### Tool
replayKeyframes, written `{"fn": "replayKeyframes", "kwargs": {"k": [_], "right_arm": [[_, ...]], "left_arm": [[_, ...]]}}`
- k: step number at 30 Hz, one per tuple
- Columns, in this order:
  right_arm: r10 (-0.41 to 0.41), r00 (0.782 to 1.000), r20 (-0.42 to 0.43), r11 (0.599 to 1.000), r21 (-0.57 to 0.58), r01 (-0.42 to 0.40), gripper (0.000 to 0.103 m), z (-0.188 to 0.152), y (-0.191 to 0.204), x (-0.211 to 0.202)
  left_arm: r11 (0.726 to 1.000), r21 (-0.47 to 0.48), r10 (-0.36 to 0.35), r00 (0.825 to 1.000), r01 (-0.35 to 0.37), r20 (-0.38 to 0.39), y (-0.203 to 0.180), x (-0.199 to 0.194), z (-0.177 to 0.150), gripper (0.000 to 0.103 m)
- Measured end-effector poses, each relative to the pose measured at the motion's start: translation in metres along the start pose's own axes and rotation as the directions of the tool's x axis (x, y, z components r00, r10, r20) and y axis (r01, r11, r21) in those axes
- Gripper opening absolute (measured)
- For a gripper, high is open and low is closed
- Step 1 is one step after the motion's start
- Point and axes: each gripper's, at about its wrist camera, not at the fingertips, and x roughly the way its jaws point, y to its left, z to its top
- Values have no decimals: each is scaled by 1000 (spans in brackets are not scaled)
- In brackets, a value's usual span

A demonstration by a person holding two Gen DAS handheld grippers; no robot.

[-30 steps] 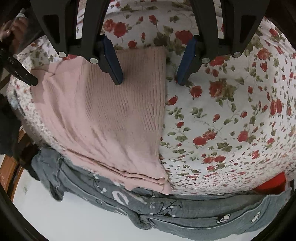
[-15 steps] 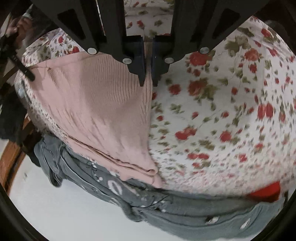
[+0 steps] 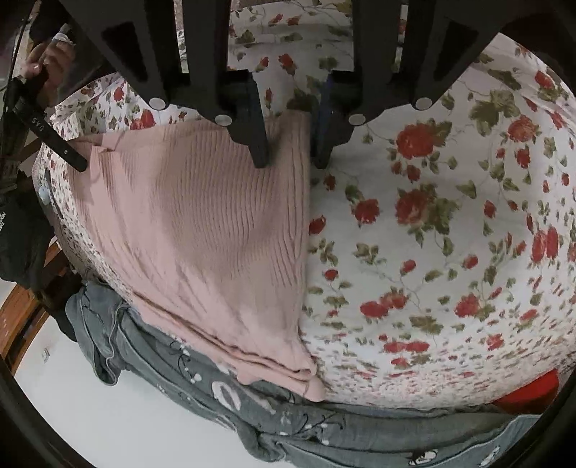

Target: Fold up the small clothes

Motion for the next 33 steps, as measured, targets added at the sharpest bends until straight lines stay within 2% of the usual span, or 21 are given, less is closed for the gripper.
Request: {"fn": "replayKeyframes", "kwargs": {"k": [3, 5, 8, 14, 21, 26, 33], "right_arm": [[-25, 1000, -4, 1000, -13, 25, 28, -3, 2, 5], [-19, 1000, 2, 1000, -10, 19, 6, -3, 4, 3], [-8, 1000, 25, 1000, -3, 8, 5, -4, 3, -4], [35, 997, 64, 997, 63, -39, 5, -1, -8, -26], [52, 993, 104, 995, 82, -61, 4, 0, -8, -49], [57, 992, 115, 994, 82, -67, 4, -2, -5, -60], [61, 992, 115, 995, 68, -69, 4, -11, -4, -72]], "left_arm": [[1000, -13, 8, 1000, -8, 3, -2, 1, 0, 25], [1000, -30, 2, 1000, -2, 18, -1, 0, 0, 25], [999, -35, 11, 998, -9, 58, 2, -8, 1, 8], [997, -72, -15, 993, 23, 114, 6, -28, -4, 7], [998, -36, -41, 985, 48, 166, -2, -54, -6, 6], [995, -63, -63, 983, 75, 172, 3, -63, -6, 6], [998, -23, -61, 984, 66, 169, 0, -75, -16, 7]]}}
